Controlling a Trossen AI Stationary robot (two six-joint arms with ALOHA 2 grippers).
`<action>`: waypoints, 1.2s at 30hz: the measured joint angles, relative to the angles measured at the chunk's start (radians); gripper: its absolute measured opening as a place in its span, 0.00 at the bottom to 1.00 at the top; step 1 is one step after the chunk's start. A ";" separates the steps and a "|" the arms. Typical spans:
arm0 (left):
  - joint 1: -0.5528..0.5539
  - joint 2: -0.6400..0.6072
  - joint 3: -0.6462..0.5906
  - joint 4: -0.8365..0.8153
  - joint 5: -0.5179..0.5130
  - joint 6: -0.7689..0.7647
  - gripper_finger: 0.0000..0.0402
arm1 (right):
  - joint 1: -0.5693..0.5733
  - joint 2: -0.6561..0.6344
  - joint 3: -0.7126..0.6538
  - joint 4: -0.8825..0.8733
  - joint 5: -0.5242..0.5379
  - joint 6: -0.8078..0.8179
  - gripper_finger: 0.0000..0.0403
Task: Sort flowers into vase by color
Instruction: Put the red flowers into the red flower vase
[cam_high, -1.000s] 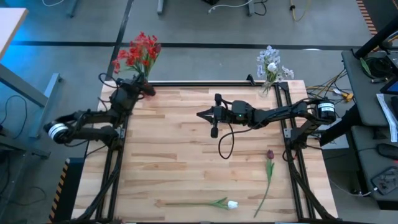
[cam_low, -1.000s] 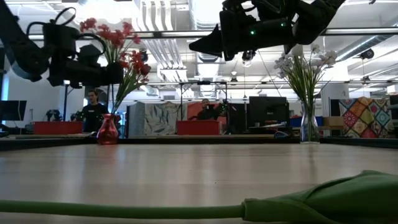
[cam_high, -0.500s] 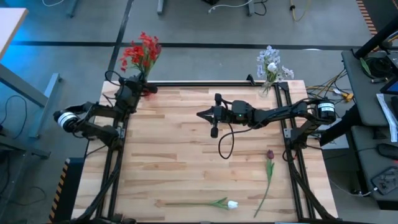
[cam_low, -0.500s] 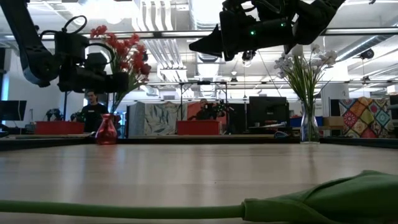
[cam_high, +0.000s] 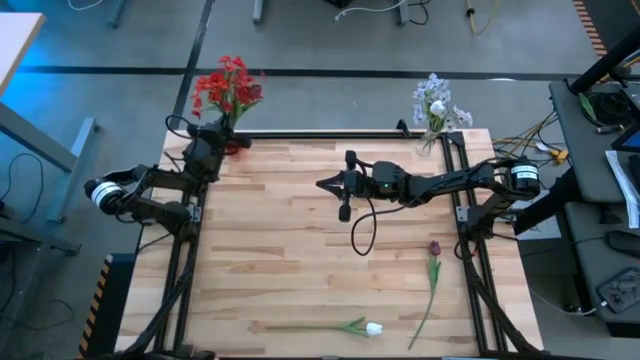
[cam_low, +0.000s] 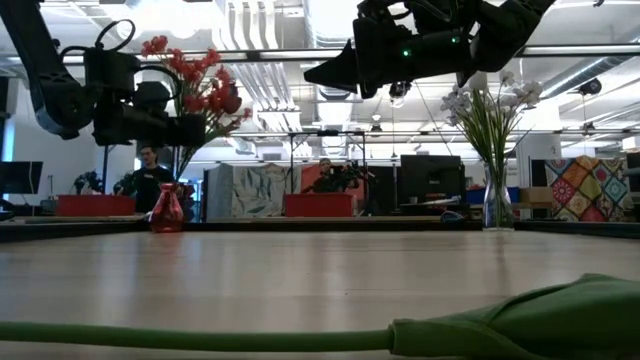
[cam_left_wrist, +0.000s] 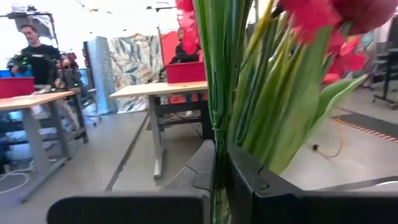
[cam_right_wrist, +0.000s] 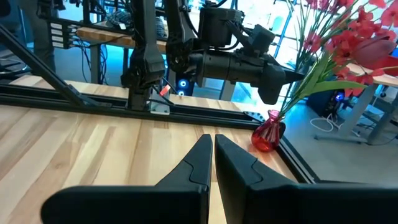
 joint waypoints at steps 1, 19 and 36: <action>0.000 0.000 -0.003 -0.001 -0.011 0.005 0.00 | 0.000 0.000 0.000 0.000 0.000 0.000 0.03; 0.000 -0.001 0.003 -0.094 -0.048 -0.002 0.00 | 0.000 0.000 0.000 0.000 0.000 0.000 0.03; 0.000 -0.001 0.009 -0.144 -0.050 -0.063 0.27 | 0.000 0.000 0.000 0.000 0.000 0.000 0.03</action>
